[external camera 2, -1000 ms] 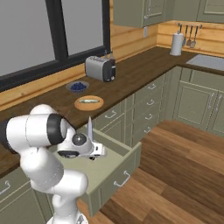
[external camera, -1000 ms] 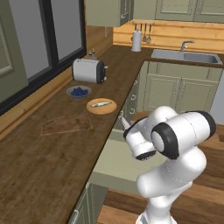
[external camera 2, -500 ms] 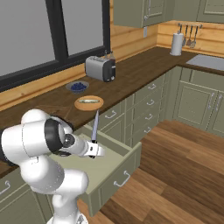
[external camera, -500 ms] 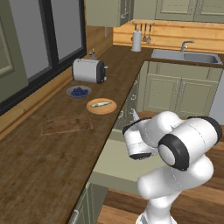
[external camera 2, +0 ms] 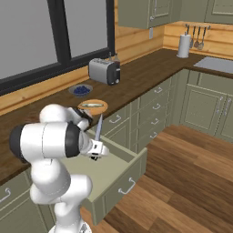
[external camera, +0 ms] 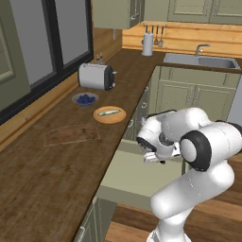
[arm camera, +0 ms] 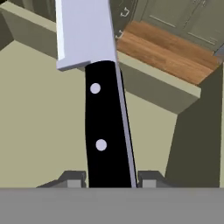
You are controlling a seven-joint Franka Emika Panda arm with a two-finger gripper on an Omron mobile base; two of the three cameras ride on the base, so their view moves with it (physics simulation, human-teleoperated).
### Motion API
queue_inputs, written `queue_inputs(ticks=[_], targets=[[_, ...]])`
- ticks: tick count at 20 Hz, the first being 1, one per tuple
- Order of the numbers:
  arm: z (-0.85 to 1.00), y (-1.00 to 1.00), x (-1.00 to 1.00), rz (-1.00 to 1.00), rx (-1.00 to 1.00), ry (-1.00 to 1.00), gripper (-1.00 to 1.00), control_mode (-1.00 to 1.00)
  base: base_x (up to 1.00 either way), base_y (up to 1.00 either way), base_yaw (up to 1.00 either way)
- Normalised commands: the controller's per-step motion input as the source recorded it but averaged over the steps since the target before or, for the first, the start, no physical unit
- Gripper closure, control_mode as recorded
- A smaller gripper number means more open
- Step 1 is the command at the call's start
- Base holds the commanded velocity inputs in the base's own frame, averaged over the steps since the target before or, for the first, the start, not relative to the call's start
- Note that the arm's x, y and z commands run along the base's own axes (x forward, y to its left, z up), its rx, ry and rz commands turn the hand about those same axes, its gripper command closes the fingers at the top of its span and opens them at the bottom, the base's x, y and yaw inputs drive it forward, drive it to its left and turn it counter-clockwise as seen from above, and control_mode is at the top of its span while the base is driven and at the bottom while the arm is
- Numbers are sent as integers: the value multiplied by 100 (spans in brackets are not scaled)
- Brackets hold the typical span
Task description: Pick up the knife from the drawer and place it on the cutting board. Then place the meat from the plate to the cutting board.
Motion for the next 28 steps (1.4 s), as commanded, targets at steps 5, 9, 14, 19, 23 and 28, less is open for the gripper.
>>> queue_inputs(ticks=[5,9,14,19,23,28], targets=[[100,-20,48,12,4,45,100,-100,0,0,0],[100,-16,29,11,3,35,100,-100,0,0,0],[100,-1,18,13,1,25,100,-100,0,0,0],[100,6,40,8,-6,25,100,-100,0,0,0],[100,0,41,0,-17,19,100,-100,0,0,0],[100,0,25,0,-25,30,100,-100,0,0,0]])
